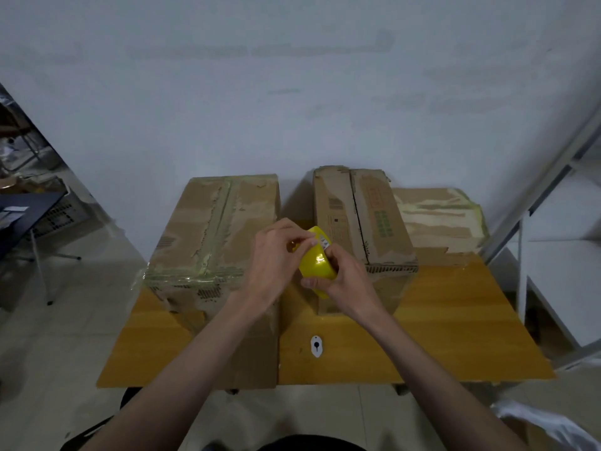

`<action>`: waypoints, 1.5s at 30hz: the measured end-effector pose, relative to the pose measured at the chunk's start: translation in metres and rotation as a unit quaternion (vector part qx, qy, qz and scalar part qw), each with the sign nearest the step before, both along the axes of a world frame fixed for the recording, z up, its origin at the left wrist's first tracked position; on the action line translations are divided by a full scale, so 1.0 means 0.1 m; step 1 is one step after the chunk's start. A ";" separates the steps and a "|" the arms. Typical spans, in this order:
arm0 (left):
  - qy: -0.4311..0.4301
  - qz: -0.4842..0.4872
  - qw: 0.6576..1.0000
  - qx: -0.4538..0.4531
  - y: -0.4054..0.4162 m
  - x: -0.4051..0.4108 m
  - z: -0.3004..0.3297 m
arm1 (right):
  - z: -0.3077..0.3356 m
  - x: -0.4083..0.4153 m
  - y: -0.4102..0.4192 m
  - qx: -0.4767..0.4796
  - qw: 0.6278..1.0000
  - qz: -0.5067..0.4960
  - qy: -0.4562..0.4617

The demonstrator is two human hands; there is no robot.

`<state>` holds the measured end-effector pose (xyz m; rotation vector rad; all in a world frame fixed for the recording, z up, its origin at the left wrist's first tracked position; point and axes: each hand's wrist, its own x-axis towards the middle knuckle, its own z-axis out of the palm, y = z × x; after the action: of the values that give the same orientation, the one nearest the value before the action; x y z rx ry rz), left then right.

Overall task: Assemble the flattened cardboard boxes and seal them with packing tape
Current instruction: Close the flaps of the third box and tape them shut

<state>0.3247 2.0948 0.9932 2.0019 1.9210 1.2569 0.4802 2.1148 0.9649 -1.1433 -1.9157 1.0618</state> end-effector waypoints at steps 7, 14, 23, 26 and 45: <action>0.058 -0.050 0.987 -0.141 0.24 -0.19 0.37 | 0.04 0.05 0.09 -0.001 0.999 0.025 -0.038; 0.168 -0.124 0.958 -0.194 0.44 -0.25 0.62 | 0.10 0.08 0.17 0.023 0.995 0.042 -0.083; 0.194 -0.163 0.939 -0.232 0.58 -0.16 0.70 | 0.12 0.17 0.23 0.042 0.993 0.055 -0.095; 0.197 -0.163 0.938 -0.235 0.61 -0.15 0.67 | 0.15 0.18 0.23 0.043 0.992 0.058 -0.103; -0.094 -0.146 0.974 -0.147 0.32 -0.32 0.19 | 0.13 0.23 0.25 0.037 0.991 0.077 -0.104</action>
<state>0.2929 2.1269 1.0121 1.8555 1.5515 0.9834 0.5034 2.1401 0.9781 -1.1146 -2.2185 0.9735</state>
